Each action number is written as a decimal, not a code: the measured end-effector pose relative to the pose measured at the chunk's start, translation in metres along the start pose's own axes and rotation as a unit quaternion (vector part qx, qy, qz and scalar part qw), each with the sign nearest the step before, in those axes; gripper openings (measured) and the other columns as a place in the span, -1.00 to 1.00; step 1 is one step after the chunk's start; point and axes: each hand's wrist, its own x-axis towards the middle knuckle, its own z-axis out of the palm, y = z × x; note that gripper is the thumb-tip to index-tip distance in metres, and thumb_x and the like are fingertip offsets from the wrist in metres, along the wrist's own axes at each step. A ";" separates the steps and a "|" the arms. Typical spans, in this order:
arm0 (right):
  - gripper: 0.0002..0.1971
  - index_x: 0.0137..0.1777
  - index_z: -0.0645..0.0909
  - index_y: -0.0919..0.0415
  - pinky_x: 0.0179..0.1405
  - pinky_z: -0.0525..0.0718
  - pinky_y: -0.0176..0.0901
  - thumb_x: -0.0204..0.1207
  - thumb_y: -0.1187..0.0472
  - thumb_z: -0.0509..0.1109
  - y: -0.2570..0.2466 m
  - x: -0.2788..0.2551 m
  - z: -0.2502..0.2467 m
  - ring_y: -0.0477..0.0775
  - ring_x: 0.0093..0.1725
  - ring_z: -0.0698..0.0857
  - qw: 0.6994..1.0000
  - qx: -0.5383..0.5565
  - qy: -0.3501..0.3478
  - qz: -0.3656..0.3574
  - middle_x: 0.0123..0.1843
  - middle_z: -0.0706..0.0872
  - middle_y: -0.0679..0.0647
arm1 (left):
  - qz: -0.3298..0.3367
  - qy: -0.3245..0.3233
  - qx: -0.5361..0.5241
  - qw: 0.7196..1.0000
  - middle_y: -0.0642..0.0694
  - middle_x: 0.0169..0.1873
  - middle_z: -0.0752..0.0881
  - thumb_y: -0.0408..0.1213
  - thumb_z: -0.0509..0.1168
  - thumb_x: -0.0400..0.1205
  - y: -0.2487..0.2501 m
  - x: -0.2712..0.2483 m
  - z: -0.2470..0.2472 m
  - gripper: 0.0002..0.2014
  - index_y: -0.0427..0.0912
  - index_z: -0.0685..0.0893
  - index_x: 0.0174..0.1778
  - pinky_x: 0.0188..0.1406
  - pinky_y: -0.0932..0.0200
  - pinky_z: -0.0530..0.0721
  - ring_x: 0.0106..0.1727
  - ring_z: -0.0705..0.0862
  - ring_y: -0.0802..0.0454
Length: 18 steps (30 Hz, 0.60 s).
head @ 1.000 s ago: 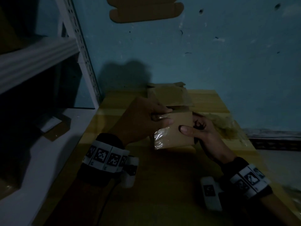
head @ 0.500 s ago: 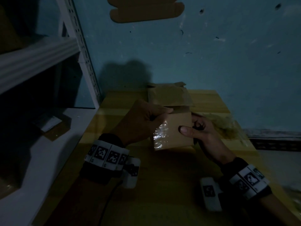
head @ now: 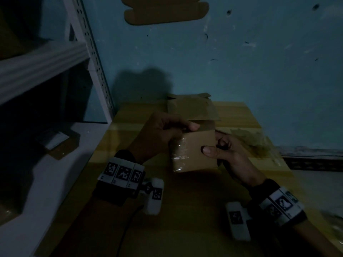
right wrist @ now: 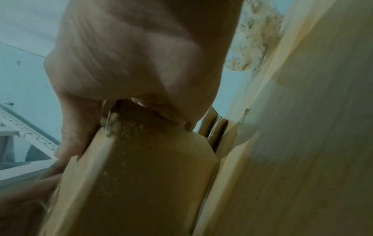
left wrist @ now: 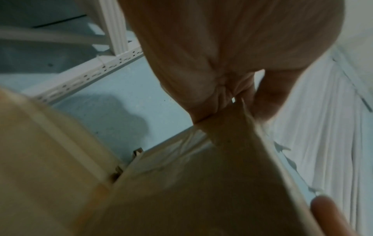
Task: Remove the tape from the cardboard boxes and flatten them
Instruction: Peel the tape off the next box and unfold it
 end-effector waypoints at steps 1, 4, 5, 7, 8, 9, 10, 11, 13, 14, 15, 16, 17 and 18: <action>-0.52 0.26 0.75 0.28 0.08 0.72 0.01 0.37 0.08 0.58 0.000 0.000 0.000 0.20 0.14 0.80 1.000 -0.003 -0.001 0.002 0.14 0.85 0.20 | -0.003 -0.002 -0.015 1.000 -0.36 0.16 0.77 -0.51 0.20 0.49 0.000 0.001 0.000 -0.66 -0.47 0.74 0.13 0.27 0.04 0.71 0.26 0.76 -0.12; -0.50 0.28 0.74 0.32 0.13 0.73 0.03 0.36 0.10 0.59 -0.002 -0.001 0.000 0.21 0.16 0.80 1.000 -0.003 -0.008 0.005 0.16 0.85 0.22 | -0.017 0.000 -0.045 0.999 -0.42 0.16 0.76 -0.56 0.15 0.43 0.001 0.002 0.001 -0.61 -0.58 0.72 0.10 0.24 0.07 0.71 0.25 0.76 -0.15; -0.50 0.28 0.74 0.32 0.12 0.74 -0.02 0.36 0.11 0.59 -0.002 -0.001 0.000 0.20 0.16 0.80 1.000 0.000 -0.009 0.006 0.16 0.85 0.22 | -0.019 0.000 -0.049 0.999 -0.42 0.16 0.76 -0.56 0.15 0.42 0.001 0.002 0.001 -0.61 -0.58 0.73 0.10 0.26 0.05 0.71 0.25 0.76 -0.16; -0.51 0.28 0.75 0.32 0.12 0.73 -0.01 0.36 0.12 0.59 -0.003 0.000 0.000 0.20 0.16 0.80 1.000 0.005 -0.007 0.009 0.16 0.85 0.23 | -0.012 0.001 -0.055 0.998 -0.42 0.14 0.77 -0.57 0.16 0.41 0.000 0.002 -0.001 -0.63 -0.56 0.74 0.06 0.31 -0.03 0.68 0.26 0.75 -0.21; -0.51 0.27 0.75 0.32 0.14 0.72 0.04 0.36 0.11 0.60 -0.002 0.000 -0.001 0.21 0.16 0.80 1.000 0.005 -0.005 0.011 0.17 0.84 0.24 | -0.005 -0.001 -0.059 0.998 -0.43 0.14 0.77 -0.58 0.16 0.41 -0.001 0.001 -0.002 -0.64 -0.55 0.74 0.04 0.35 -0.08 0.66 0.27 0.74 -0.24; -0.51 0.27 0.76 0.32 0.16 0.71 0.09 0.36 0.11 0.60 -0.002 0.001 -0.001 0.23 0.17 0.80 1.000 0.003 -0.004 0.013 0.17 0.84 0.24 | 0.003 -0.003 -0.064 0.998 -0.44 0.14 0.77 -0.60 0.15 0.41 -0.003 0.001 -0.003 -0.65 -0.55 0.75 0.02 0.37 -0.14 0.64 0.28 0.73 -0.27; -0.52 0.26 0.76 0.31 0.16 0.69 0.13 0.36 0.10 0.59 -0.002 0.001 -0.001 0.24 0.17 0.80 1.000 0.002 -0.004 0.014 0.17 0.84 0.25 | 0.011 -0.002 -0.069 0.998 -0.45 0.14 0.76 -0.61 0.15 0.40 -0.005 0.000 -0.005 -0.66 -0.57 0.75 -0.02 0.39 -0.18 0.62 0.28 0.72 -0.30; -0.52 0.26 0.77 0.30 0.16 0.69 0.13 0.36 0.10 0.59 -0.003 0.001 -0.001 0.24 0.16 0.80 1.000 0.003 -0.005 0.014 0.16 0.85 0.25 | 0.018 0.001 -0.074 0.997 -0.47 0.14 0.75 -0.62 0.15 0.40 -0.006 0.000 -0.005 -0.67 -0.58 0.76 -0.04 0.38 -0.22 0.61 0.27 0.72 -0.33; -0.52 0.26 0.76 0.31 0.13 0.72 0.08 0.36 0.11 0.58 -0.003 0.001 0.000 0.24 0.14 0.80 1.000 0.020 -0.006 0.017 0.15 0.84 0.26 | 0.031 0.006 -0.087 0.996 -0.51 0.13 0.74 -0.64 0.17 0.42 -0.007 -0.001 -0.006 -0.70 -0.55 0.76 -0.05 0.37 -0.28 0.61 0.26 0.72 -0.38; -0.51 0.27 0.76 0.33 0.12 0.74 0.06 0.36 0.12 0.57 -0.003 0.001 0.000 0.24 0.13 0.80 0.999 0.032 -0.005 0.021 0.15 0.84 0.27 | 0.036 0.005 -0.093 0.995 -0.53 0.12 0.74 -0.65 0.19 0.43 -0.007 -0.001 -0.006 -0.74 -0.58 0.76 -0.08 0.36 -0.29 0.60 0.26 0.71 -0.40; -0.51 0.27 0.75 0.33 0.11 0.76 0.05 0.36 0.12 0.57 -0.003 0.001 0.000 0.24 0.13 0.80 0.999 0.040 -0.005 0.024 0.16 0.84 0.28 | 0.041 0.002 -0.095 0.995 -0.54 0.11 0.74 -0.65 0.20 0.44 -0.007 -0.001 -0.006 -0.76 -0.61 0.74 -0.09 0.36 -0.28 0.60 0.26 0.71 -0.41; -0.52 0.27 0.76 0.32 0.11 0.77 0.04 0.36 0.12 0.57 -0.003 0.001 -0.001 0.24 0.13 0.80 0.999 0.044 -0.006 0.025 0.15 0.84 0.28 | 0.046 -0.002 -0.093 0.995 -0.56 0.11 0.73 -0.64 0.21 0.45 -0.008 -0.001 -0.006 -0.77 -0.62 0.73 -0.08 0.35 -0.26 0.60 0.27 0.71 -0.41; -0.54 0.25 0.78 0.30 0.09 0.78 0.01 0.36 0.12 0.57 -0.004 0.001 -0.001 0.22 0.12 0.81 0.999 0.045 -0.008 0.025 0.14 0.84 0.26 | 0.051 -0.009 -0.092 0.994 -0.58 0.12 0.72 -0.62 0.23 0.46 -0.008 -0.001 -0.006 -0.77 -0.61 0.72 -0.05 0.35 -0.25 0.60 0.28 0.70 -0.42; -0.58 0.22 0.80 0.26 0.07 0.79 -0.02 0.36 0.14 0.56 -0.005 0.001 -0.001 0.19 0.10 0.82 0.998 0.048 -0.011 0.026 0.13 0.85 0.23 | 0.055 -0.016 -0.093 0.994 -0.59 0.12 0.71 -0.60 0.24 0.47 -0.008 -0.001 -0.007 -0.76 -0.61 0.71 -0.01 0.36 -0.26 0.60 0.28 0.69 -0.43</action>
